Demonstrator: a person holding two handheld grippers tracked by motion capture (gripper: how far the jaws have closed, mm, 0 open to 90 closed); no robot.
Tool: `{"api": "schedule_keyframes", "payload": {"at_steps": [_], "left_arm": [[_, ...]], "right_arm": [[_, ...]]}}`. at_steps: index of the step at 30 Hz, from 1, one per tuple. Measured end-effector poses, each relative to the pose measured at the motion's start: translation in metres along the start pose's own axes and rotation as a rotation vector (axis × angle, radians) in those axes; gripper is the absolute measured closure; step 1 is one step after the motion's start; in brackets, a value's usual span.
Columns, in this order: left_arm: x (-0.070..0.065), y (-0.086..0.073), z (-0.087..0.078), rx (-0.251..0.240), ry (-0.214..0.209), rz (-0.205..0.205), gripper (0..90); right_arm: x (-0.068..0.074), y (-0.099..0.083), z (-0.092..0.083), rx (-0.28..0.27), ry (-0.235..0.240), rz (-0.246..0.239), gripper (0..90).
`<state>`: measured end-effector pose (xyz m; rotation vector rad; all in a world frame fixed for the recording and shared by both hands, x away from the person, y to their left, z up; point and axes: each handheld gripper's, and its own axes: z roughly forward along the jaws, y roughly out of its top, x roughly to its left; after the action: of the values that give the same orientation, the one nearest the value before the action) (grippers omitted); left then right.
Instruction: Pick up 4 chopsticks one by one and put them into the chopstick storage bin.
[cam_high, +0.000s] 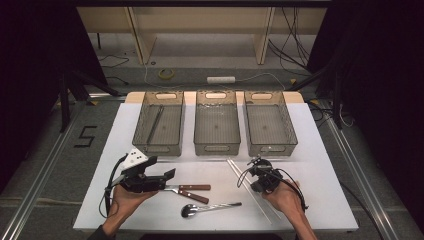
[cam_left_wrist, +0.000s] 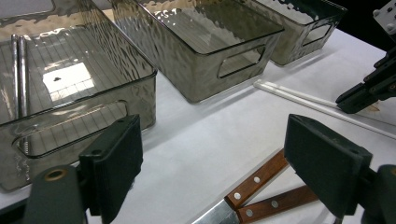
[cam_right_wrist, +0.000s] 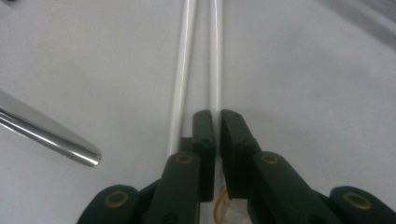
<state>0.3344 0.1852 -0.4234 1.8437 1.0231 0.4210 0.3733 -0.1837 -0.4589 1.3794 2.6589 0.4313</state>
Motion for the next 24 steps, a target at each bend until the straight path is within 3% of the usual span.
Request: {"api": "schedule_keyframes", "payload": {"at_steps": [13,24], "left_arm": [[-0.001,0.000,0.002,0.006,-0.008,0.003,19.5],[-0.001,0.000,0.002,0.006,-0.011,0.005,19.9]], "right_arm": [[0.001,-0.002,-0.017,-0.052,0.023,-0.029,85.6],[-0.004,-0.004,-0.028,-0.091,0.012,-0.037,85.8]]}}
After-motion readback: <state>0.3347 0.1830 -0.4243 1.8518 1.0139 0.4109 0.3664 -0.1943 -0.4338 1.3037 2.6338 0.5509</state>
